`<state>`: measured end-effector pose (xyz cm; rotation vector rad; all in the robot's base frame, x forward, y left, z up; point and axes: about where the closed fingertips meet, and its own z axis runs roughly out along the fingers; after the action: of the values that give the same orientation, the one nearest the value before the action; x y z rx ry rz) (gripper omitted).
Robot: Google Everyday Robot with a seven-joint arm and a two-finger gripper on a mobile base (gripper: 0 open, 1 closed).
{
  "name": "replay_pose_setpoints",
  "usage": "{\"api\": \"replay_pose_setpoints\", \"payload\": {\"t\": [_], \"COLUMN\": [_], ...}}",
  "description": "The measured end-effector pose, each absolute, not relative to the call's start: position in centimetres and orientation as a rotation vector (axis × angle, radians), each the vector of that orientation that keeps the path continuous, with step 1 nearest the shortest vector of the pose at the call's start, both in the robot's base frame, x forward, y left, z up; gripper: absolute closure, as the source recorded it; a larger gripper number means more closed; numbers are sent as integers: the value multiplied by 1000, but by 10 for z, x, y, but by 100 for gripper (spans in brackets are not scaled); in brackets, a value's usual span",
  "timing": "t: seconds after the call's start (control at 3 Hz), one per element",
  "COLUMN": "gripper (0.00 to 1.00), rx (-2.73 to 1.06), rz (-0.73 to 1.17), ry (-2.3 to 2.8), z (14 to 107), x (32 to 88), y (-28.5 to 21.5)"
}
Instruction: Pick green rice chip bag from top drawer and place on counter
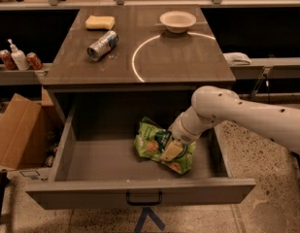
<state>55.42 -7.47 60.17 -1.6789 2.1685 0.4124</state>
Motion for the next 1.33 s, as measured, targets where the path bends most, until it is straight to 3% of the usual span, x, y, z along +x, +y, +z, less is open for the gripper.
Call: {"api": "replay_pose_setpoints", "payload": {"t": [0.67, 1.33], "gripper": [100, 100], "rx": [-1579, -1520], "rz": [441, 354], "ry": [1996, 1897], "z": [669, 753], "x": [537, 514], "y": [-98, -139]}}
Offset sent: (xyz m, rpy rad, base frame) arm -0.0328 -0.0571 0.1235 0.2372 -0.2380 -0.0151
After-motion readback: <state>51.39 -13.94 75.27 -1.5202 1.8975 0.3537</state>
